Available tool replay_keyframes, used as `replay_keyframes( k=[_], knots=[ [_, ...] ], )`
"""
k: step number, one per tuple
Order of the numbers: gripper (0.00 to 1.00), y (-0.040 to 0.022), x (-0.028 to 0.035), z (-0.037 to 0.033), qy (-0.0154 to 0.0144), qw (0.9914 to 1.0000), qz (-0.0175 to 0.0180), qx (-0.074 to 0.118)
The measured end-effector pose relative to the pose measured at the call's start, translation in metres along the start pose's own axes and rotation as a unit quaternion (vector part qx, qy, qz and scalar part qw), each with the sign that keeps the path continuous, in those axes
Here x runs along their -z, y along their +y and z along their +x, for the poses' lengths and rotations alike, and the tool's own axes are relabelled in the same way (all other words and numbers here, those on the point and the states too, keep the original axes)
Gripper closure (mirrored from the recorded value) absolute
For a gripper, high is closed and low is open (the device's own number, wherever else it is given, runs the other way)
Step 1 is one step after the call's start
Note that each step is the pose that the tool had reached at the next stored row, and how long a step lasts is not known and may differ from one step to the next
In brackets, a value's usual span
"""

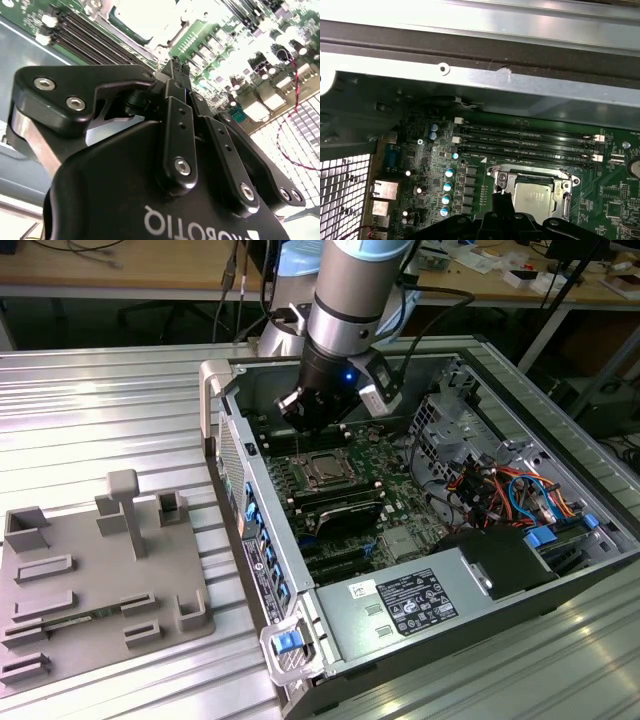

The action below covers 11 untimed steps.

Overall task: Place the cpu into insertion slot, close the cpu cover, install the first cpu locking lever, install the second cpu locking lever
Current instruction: 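Install the first cpu locking lever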

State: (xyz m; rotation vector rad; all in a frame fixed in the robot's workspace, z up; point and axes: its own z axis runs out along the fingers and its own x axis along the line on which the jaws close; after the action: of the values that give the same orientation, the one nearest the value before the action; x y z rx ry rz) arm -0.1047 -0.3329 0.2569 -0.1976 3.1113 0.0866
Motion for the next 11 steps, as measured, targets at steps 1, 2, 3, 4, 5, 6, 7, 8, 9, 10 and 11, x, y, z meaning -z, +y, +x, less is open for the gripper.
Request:
replay_keyframes(
  k=[1,2,3,4,5,6,7,8,9,10,11],
  knots=[
    [0.89,0.0004,0.0,0.0033,0.0001,1.0,0.0003,0.0],
    [0.89,0.0015,0.0001,0.0119,0.0003,1.0,0.0007,0.002],
    [0.89,0.0025,0.0002,0.0163,0.0003,1.0,0.0008,0.002],
    [0.89,0.0031,0.0002,0.0168,0.0004,1.0,0.0008,0.002],
    [0.89,0.0039,0.0001,0.0173,0.0004,1.0,0.0008,0.002],
    [0.89,0.0045,0.0001,0.0177,0.0003,1.0,0.0008,0.002],
    [0.89,0.0053,0.0001,0.018,0.0003,1.0,0.0008,0.002],
    [0.89,0.0069,-0.0001,0.018,0.0003,1.0,0.0007,0.002],
    [0.89,0.0085,-0.0001,0.0179,0.0003,1.0,0.0007,0.002],
    [0.89,0.0118,-0.0003,0.0177,0.0003,1.0,0.0008,0.002],
    [0.89,0.0169,-0.0006,0.0171,0.0004,1.0,0.0008,0.002]
  ],
)
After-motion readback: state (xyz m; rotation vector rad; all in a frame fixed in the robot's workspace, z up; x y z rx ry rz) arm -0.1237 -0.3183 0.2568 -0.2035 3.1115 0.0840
